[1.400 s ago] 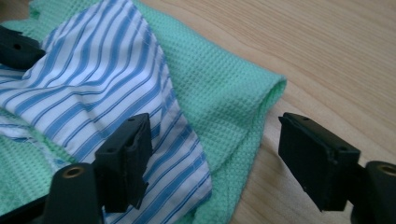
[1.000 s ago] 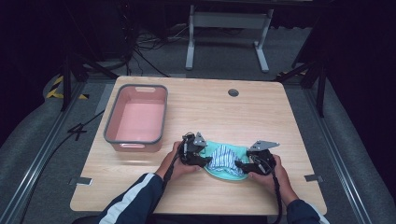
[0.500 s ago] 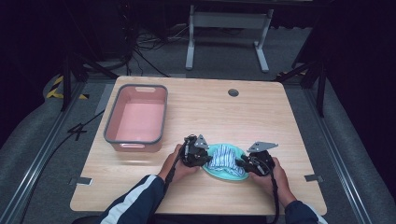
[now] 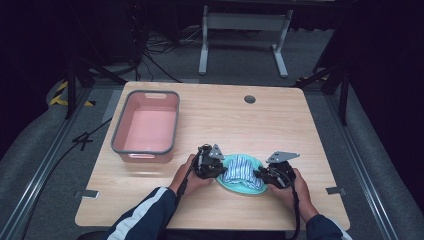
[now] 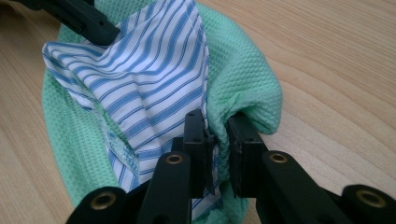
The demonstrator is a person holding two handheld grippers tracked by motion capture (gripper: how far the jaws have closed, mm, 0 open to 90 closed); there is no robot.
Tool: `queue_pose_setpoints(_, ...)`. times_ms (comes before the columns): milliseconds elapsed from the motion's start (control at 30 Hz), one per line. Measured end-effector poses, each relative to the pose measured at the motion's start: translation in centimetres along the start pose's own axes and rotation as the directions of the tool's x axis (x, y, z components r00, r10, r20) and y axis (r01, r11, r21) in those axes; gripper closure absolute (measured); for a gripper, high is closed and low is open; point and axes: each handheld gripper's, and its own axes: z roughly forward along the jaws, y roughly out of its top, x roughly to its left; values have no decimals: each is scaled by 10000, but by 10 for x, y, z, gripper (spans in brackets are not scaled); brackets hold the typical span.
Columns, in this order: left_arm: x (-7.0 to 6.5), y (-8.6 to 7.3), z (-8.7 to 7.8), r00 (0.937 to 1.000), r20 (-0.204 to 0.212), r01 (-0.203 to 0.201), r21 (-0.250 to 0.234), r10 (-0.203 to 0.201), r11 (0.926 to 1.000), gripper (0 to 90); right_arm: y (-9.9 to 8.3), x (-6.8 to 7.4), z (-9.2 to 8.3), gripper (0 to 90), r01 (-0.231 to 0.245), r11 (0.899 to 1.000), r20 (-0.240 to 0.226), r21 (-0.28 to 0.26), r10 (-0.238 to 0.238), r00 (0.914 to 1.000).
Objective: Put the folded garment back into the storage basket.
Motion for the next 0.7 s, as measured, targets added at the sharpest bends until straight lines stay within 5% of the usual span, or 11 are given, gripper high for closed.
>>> queue_pose_setpoints(433, -2, 8, -13, 9991, -220, -375, -40, 374, 9993, 808, 12, 2, -12, 802, -34, 9998, -18, -199, 34, 10000)
queue_pose_setpoints(567, 1, 9, -18, 9995, -307, -38, -209, 32, 9998, 808, 18, 4, -16, 803, -307, 9989, -15, -350, 307, 9995)
queue_pose_setpoints(700, 2, 14, -26, 9982, -564, -222, -121, 215, 9997, 808, 28, 8, -20, 804, -244, 9983, 57, -528, 247, 9997)
